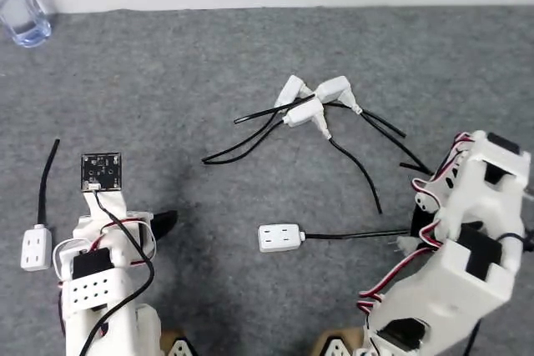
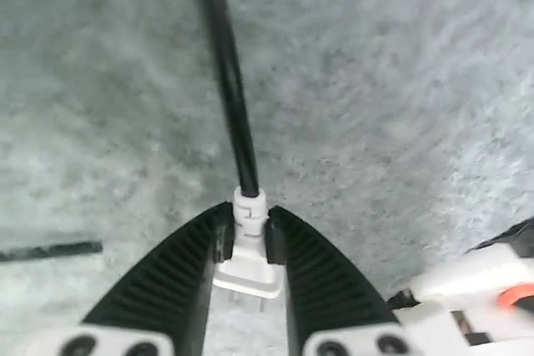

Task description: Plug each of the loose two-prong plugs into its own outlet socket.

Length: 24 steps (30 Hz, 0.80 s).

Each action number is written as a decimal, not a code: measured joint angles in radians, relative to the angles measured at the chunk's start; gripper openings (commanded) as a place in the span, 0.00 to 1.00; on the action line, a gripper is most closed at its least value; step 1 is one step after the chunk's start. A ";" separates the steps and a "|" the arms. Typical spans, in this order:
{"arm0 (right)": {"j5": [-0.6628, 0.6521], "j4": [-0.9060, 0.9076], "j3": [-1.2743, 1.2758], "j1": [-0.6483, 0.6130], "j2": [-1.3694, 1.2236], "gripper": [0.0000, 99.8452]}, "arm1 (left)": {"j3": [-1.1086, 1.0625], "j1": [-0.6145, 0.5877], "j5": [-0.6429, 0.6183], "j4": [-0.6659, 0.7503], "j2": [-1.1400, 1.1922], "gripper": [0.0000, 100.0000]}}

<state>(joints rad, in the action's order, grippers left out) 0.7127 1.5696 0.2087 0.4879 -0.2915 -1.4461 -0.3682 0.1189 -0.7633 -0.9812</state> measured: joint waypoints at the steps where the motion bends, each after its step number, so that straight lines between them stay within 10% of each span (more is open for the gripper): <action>1: -0.029 0.012 -0.006 0.000 0.000 0.09 | 0.000 0.000 0.000 0.000 0.000 0.39; 7: -0.180 0.086 -0.011 -0.021 0.000 0.37 | 0.000 0.003 0.000 0.000 0.000 0.39; 16: -0.269 0.114 -0.041 -0.025 0.000 0.37 | -0.003 0.003 0.000 0.000 0.000 0.39; 24: -1.148 0.164 -0.232 -0.014 0.000 0.37 | -0.003 0.003 0.000 0.000 0.000 0.39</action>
<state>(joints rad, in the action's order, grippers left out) -0.4350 1.7338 -0.0230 0.4741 -0.2915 -1.4492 -0.3652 0.1189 -0.7633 -0.9812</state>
